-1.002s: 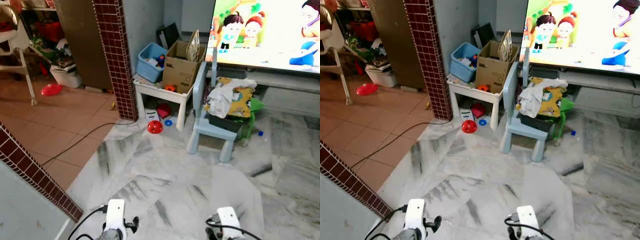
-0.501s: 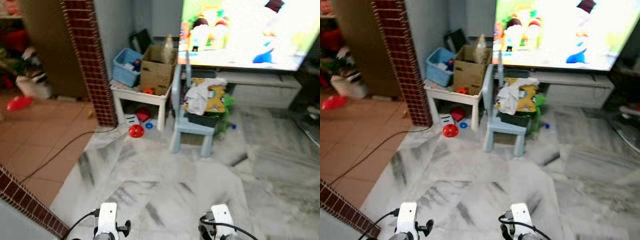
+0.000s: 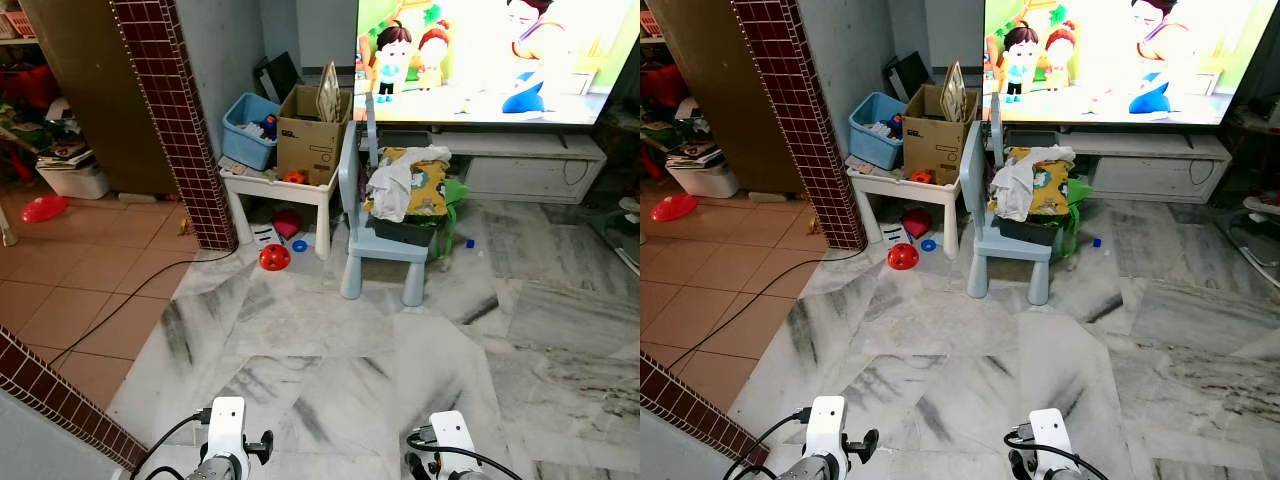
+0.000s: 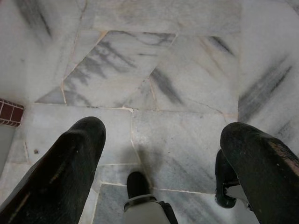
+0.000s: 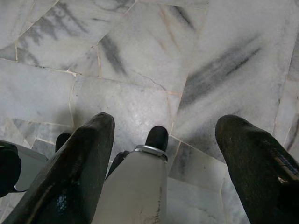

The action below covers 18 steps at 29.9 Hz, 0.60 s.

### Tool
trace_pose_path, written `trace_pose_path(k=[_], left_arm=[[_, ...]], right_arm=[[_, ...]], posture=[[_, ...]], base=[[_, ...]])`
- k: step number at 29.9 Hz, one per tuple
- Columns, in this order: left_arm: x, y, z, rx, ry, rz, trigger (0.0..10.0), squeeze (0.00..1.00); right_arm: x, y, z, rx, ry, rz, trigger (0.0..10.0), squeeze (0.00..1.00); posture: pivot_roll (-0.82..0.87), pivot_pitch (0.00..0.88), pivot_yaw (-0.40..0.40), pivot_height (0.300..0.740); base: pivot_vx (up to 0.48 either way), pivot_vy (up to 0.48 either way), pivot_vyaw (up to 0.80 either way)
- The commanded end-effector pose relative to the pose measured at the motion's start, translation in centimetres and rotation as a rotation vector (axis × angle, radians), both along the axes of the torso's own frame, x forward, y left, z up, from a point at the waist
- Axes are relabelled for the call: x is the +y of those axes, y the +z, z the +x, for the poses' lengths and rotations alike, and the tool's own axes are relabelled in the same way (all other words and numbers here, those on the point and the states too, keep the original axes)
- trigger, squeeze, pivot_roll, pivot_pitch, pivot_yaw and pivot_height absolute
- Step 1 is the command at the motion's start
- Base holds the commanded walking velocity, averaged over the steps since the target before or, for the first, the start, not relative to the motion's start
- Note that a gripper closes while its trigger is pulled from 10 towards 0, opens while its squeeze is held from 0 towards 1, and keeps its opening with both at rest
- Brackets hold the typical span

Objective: Hang keys on a hook

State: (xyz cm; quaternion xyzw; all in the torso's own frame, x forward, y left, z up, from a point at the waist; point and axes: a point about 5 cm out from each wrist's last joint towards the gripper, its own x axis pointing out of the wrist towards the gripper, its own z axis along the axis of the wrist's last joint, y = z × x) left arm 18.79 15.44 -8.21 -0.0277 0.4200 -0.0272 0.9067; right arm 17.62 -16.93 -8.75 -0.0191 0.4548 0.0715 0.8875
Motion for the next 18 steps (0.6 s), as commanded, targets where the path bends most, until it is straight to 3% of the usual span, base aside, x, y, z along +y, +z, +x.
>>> trace_pose_path(k=[1, 18], left_arm=[[0.18, 0.07, 0.17, 0.003, -0.008, 0.010, 10.0, 0.00], [0.02, 0.07, 0.15, -0.001, -0.018, 0.009, 10.0, 0.00]], right_arm=[[0.03, 0.20, 0.41, -0.016, -0.003, -0.002, 10.0, 0.00], [0.03, 0.11, 0.29, -0.004, 0.016, -0.023, 10.0, 0.00]], posture=[[-0.03, 0.000, 0.014, 0.740], [-0.03, 0.000, 0.015, 0.740]], base=[[0.000, 0.000, 0.00], [0.000, 0.000, 0.00]])
